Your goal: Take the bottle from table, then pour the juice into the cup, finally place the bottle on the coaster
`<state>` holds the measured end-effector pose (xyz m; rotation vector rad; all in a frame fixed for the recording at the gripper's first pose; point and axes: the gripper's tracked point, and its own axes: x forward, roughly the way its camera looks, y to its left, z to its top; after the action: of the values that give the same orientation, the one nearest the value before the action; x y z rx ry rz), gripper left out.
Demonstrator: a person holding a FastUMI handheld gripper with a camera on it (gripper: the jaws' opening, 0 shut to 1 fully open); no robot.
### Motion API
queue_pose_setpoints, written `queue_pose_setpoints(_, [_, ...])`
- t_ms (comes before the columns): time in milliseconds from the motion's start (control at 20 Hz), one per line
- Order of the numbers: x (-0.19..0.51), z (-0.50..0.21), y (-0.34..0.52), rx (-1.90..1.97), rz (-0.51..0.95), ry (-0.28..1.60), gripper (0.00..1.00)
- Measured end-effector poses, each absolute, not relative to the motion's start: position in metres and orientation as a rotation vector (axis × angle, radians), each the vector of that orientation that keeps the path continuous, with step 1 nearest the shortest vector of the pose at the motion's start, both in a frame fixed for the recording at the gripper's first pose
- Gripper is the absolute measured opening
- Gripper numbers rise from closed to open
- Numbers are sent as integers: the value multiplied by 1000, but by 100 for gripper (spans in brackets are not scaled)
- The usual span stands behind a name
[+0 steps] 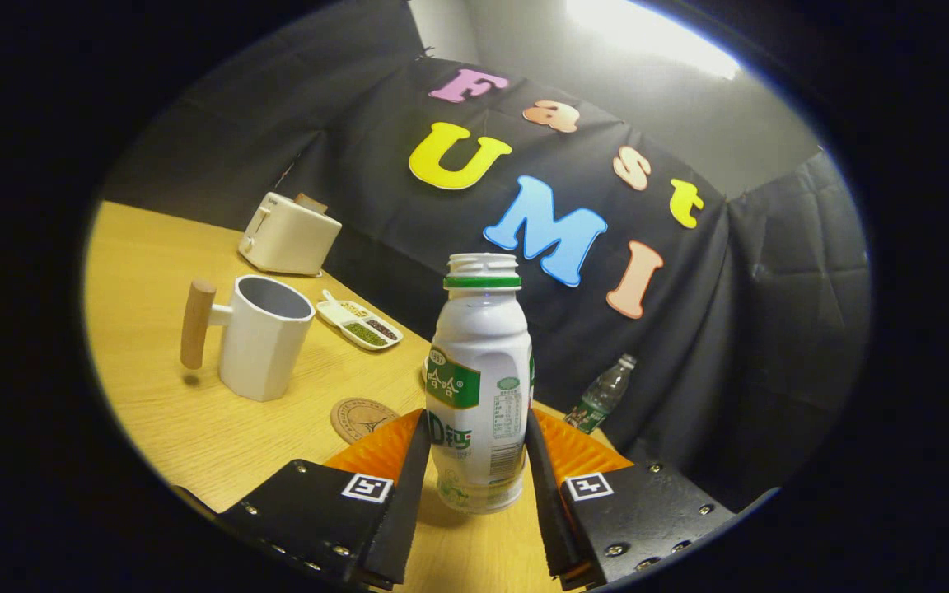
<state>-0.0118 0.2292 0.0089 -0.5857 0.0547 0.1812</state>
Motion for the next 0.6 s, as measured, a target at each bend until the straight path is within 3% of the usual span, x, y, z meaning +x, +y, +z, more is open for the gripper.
queue_pose_setpoints(600, [11,39,254,-1026,142,-8,62])
